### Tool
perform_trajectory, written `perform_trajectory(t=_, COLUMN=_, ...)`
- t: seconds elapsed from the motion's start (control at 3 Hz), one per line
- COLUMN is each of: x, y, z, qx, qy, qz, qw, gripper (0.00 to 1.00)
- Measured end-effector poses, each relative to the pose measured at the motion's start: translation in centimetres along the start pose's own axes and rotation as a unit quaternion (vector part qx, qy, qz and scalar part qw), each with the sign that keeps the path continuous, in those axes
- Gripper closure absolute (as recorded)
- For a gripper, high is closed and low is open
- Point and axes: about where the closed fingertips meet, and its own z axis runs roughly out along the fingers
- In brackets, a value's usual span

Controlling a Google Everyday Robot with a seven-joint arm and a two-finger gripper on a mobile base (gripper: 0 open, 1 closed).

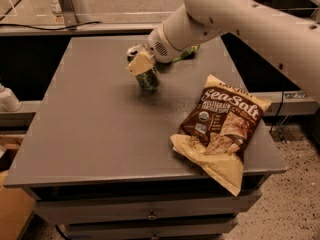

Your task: Knock green can over

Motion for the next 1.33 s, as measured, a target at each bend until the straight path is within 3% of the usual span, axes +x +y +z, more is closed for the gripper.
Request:
perform_trajectory(t=0.33, x=0.6, y=-0.3, z=-1.2, qx=-0.005, qy=0.036, qz=-0.042, qw=0.9985, gripper=1.0)
perform_trajectory(t=0.67, x=1.0, y=-0.4, z=-2.1, qx=-0.009, qy=0.071, qz=-0.092, qw=0.9931, gripper=1.0)
perform_trajectory(t=1.0, x=1.4, y=0.1, z=-2.5, qx=-0.019, qy=0.103, qz=-0.141, qw=0.9844, gripper=1.0)
perform_trajectory(t=1.33, x=2.4, y=1.0, z=-2.3, qx=-0.033, qy=0.141, qz=-0.192, qw=0.9707, gripper=1.0)
